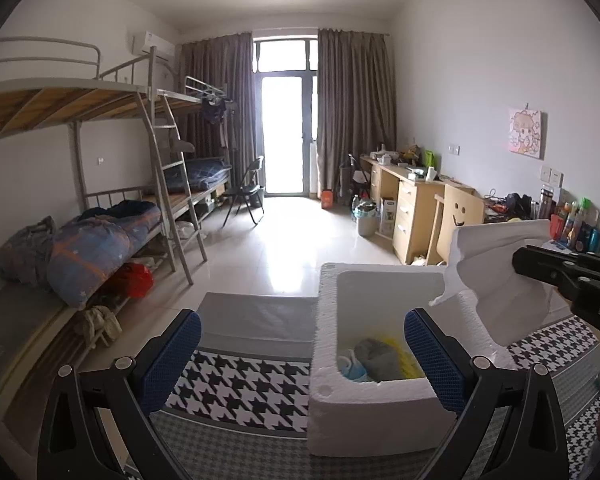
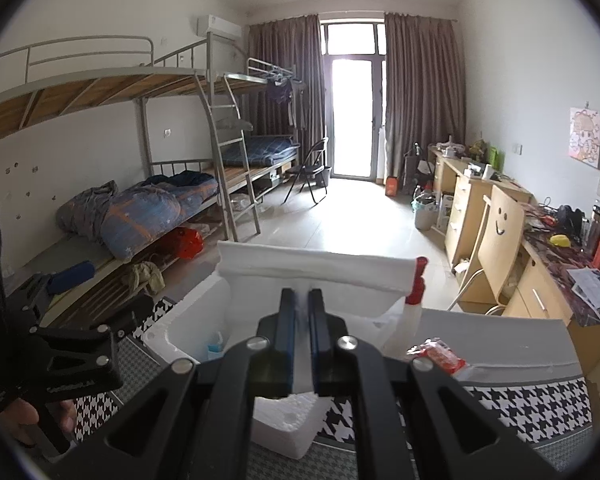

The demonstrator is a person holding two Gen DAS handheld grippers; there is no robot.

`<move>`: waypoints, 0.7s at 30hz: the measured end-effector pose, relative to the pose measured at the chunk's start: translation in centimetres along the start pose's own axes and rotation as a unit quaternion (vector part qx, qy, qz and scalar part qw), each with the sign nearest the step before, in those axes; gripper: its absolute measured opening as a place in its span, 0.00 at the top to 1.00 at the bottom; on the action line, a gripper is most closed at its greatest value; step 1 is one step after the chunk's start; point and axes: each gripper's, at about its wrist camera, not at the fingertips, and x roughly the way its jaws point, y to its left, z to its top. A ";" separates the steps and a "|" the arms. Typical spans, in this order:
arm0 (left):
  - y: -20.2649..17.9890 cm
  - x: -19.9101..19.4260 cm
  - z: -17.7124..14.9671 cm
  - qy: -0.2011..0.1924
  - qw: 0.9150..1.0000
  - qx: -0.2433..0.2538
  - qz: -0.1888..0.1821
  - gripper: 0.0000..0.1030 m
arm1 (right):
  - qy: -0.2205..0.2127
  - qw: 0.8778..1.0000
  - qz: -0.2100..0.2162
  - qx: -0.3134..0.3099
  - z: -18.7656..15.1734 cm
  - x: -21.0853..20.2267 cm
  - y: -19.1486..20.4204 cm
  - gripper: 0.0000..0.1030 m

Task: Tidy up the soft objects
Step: 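Open the left tool over the foam box while the right tool lowers the tissue inside, then open the right tool to release the white tissue into the foam box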

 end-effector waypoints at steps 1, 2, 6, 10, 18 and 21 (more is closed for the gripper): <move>0.1 0.0 0.0 -0.001 1.000 -0.001 0.001 0.01 | 0.002 1.000 0.001 0.000 0.1 0.2 0.2 0.91; 0.3 -0.1 -0.1 0.000 1.000 -0.002 0.002 0.01 | 0.003 1.000 0.002 -0.001 0.1 0.3 0.3 0.91; 1.0 -0.2 -0.4 -0.001 1.000 -0.006 0.008 0.01 | 0.013 1.000 0.007 -0.002 0.0 1.3 0.9 0.91; 1.5 -0.4 -0.6 -0.002 1.000 -0.013 0.012 0.01 | 0.031 0.999 0.019 0.004 -0.1 2.4 1.2 0.91; 2.1 -0.4 -0.9 0.000 1.000 -0.017 0.017 0.01 | 0.058 0.998 0.023 0.007 -0.3 4.2 1.8 0.83; 2.1 -0.4 -0.9 0.001 1.000 -0.017 0.018 0.01 | 0.073 0.997 0.030 0.012 -0.6 4.8 1.7 0.39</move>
